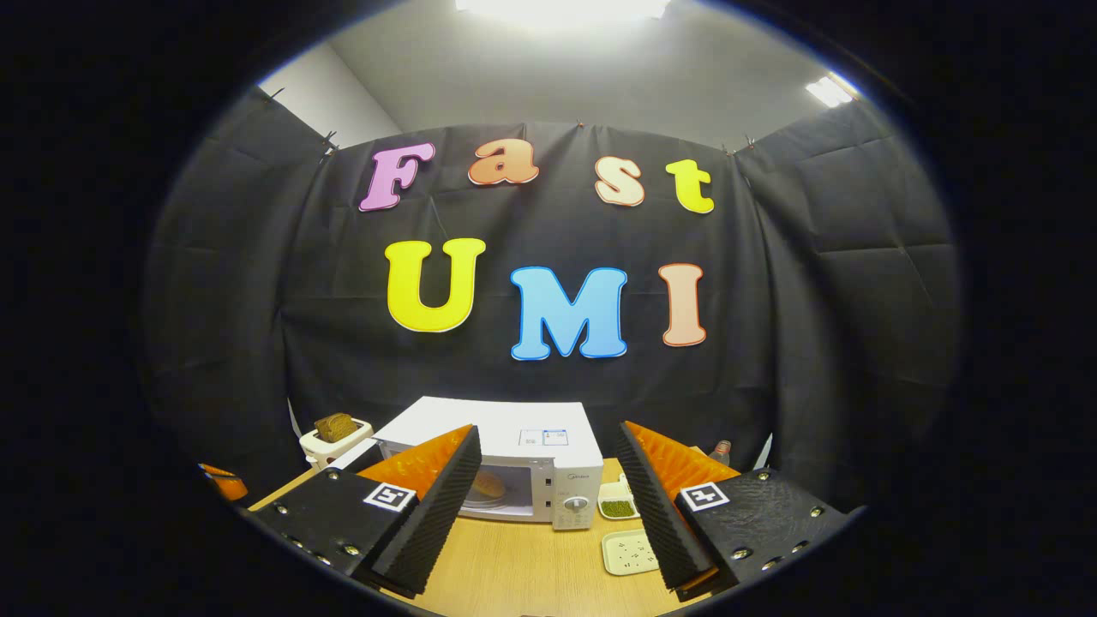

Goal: Open the microwave oven with the left hand, put the food in, and close the microwave oven.

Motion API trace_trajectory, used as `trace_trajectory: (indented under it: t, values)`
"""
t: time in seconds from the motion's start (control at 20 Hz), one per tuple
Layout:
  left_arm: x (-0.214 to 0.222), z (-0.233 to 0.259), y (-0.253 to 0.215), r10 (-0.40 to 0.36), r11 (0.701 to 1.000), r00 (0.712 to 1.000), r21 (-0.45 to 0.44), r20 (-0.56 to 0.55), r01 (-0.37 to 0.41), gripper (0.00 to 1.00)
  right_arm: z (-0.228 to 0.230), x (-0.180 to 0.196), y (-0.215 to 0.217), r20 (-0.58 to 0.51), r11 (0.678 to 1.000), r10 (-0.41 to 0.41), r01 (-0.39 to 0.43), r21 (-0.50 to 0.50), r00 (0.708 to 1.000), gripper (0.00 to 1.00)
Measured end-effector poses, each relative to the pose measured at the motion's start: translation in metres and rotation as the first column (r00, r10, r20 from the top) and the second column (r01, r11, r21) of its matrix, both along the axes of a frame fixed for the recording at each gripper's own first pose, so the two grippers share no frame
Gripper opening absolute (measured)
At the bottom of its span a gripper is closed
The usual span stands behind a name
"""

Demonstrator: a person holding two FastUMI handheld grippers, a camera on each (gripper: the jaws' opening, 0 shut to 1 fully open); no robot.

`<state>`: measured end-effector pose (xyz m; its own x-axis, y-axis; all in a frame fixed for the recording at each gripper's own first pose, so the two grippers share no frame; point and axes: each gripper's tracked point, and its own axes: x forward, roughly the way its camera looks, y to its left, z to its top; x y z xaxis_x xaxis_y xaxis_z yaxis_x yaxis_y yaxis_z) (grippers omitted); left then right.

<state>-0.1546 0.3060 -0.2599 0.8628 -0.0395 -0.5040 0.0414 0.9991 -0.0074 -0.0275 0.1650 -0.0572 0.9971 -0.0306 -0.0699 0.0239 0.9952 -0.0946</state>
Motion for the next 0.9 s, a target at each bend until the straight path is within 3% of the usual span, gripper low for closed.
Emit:
trace_trajectory:
  t: [0.55, 0.75, 0.8, 0.9]
  values:
    - [-0.013, -0.013, -0.052, -0.134, 0.989, 0.990, -0.073, -0.047, 0.130, 0.07, 0.004, -0.003, -0.011, 0.013, 1.000, -0.023, 0.023, 0.006, 1.000, 0.96]
    - [-0.013, -0.015, -0.088, -0.216, 0.973, 0.974, -0.097, -0.060, 0.210, 0.07, 0.002, -0.004, -0.020, 0.006, 0.999, -0.033, 0.033, 0.017, 0.999, 0.96]
    - [-0.012, -0.015, -0.096, -0.235, 0.968, 0.970, -0.100, -0.061, 0.228, 0.00, 0.002, -0.005, -0.023, 0.004, 0.999, -0.034, 0.034, 0.014, 0.999, 0.96]
    - [-0.007, -0.015, -0.115, -0.268, 0.960, 0.962, -0.101, -0.060, 0.261, 0.00, 0.003, -0.004, -0.029, 0.004, 0.999, -0.037, 0.036, 0.013, 0.999, 0.96]
